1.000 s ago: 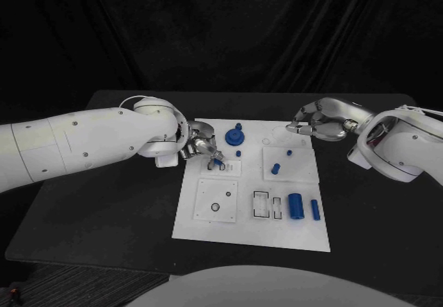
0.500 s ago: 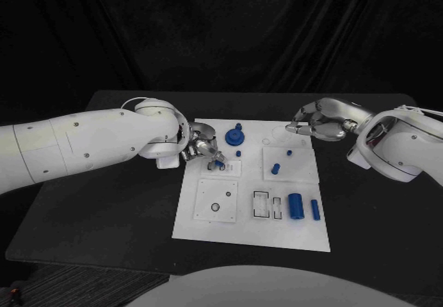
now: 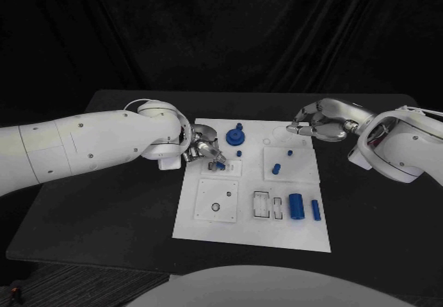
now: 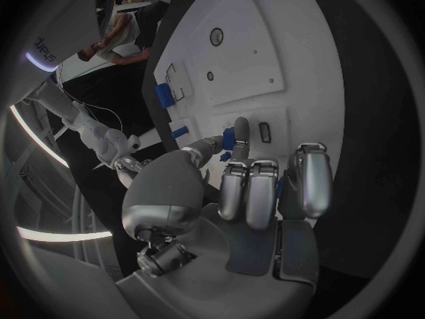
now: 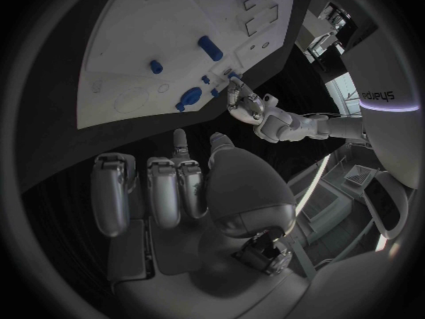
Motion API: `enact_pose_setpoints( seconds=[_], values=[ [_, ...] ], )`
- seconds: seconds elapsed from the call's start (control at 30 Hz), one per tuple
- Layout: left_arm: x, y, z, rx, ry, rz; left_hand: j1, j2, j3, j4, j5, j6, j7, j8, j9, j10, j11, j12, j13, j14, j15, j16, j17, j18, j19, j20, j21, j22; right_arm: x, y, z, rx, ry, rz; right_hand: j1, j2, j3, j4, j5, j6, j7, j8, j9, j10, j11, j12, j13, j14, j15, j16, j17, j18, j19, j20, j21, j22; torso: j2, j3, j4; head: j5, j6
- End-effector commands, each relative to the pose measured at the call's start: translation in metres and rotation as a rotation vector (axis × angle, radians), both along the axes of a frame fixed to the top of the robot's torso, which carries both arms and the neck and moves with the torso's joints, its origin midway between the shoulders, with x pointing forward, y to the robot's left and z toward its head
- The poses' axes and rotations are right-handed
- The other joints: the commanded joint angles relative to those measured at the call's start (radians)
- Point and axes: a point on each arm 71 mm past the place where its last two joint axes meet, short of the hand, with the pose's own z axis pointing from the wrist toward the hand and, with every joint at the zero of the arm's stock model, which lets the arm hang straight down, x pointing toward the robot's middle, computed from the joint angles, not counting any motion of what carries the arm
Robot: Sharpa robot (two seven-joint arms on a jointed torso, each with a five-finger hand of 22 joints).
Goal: Assemble the parts on the task board
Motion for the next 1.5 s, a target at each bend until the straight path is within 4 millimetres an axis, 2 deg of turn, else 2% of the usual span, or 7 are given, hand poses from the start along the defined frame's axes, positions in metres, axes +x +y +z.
enact_pose_setpoints(
  seconds=[0.03,0.47,0.67,1.07,1.5],
  values=[
    [-0.0012,-0.0014,-0.002,-0.01,0.01,-0.013,-0.006,0.009,0.08,-0.072,-0.001,-0.003,-0.007,-0.006,0.002,0.104,0.009,-0.001,0.261,0.106,0.006,0.003,0.263,0.015,-0.005,0.002,-0.006,0.073,0.0001,-0.0012,-0.0018,-0.009,0.012,-0.016,0.007,0.0,0.0,-0.004,0.006,-0.001,0.003,-0.002,-0.002,0.104,-0.001,0.003,0.263,0.106,0.002,0.003,0.263,0.002,0.067,0.002,-0.004,0.24,0.0,0.0015,0.0001,-0.001,0.0],
    [0.0019,0.0023,-0.0047,-0.01,0.007,0.004,-0.013,0.011,0.08,-0.067,-0.011,-0.005,-0.006,-0.009,0.004,0.104,0.011,-0.001,0.261,0.106,0.007,0.003,0.263,0.016,-0.007,0.003,-0.007,0.072,0.0,-0.0018,-0.0022,-0.012,0.016,-0.017,0.009,0.0,0.0,-0.004,0.007,-0.001,0.003,-0.002,-0.002,0.104,-0.001,0.003,0.263,0.106,0.002,0.003,0.263,0.001,0.068,0.002,-0.003,0.241,0.001,-0.0015,-0.001,-0.001,0.0],
    [0.0031,0.0026,-0.0054,-0.008,0.008,0.006,-0.014,0.012,0.08,-0.066,-0.014,-0.006,-0.006,-0.01,0.004,0.104,0.011,-0.001,0.261,0.106,0.007,0.003,0.263,0.016,-0.007,0.004,-0.008,0.072,-0.0002,-0.0023,-0.0025,-0.013,0.018,-0.018,0.01,0.0,0.0,-0.004,0.007,0.0,0.003,-0.002,-0.002,0.104,-0.001,0.003,0.263,0.106,0.002,0.003,0.263,0.001,0.068,0.002,-0.004,0.241,0.001,-0.0009,0.001,-0.004,0.0],
    [0.0034,0.0009,-0.0066,-0.001,0.018,-0.003,-0.015,0.015,0.081,-0.064,-0.019,-0.007,-0.005,-0.012,0.005,0.104,0.011,-0.001,0.261,0.106,0.008,0.003,0.263,0.016,-0.009,0.004,-0.009,0.071,-0.0006,-0.003,-0.0032,-0.015,0.023,-0.02,0.01,0.0,0.0,-0.004,0.007,0.0,0.003,-0.002,-0.002,0.104,-0.001,0.003,0.263,0.106,0.002,0.003,0.263,0.001,0.068,0.002,-0.004,0.241,0.0,-0.0011,0.0,-0.004,0.0],
    [0.0016,-0.0017,-0.008,0.003,0.03,-0.018,-0.015,0.015,0.083,-0.065,-0.025,-0.011,-0.004,-0.016,0.006,0.104,0.012,-0.001,0.261,0.106,0.008,0.003,0.263,0.018,-0.014,0.005,-0.013,0.067,-0.0004,-0.0031,-0.0043,-0.019,0.028,-0.022,0.011,0.0,0.0,-0.004,0.008,0.001,0.003,-0.001,-0.002,0.104,-0.001,0.003,0.263,0.106,0.002,0.003,0.263,0.002,0.067,0.002,-0.004,0.241,0.0,0.0007,0.0007,-0.004,0.0]
  ],
)
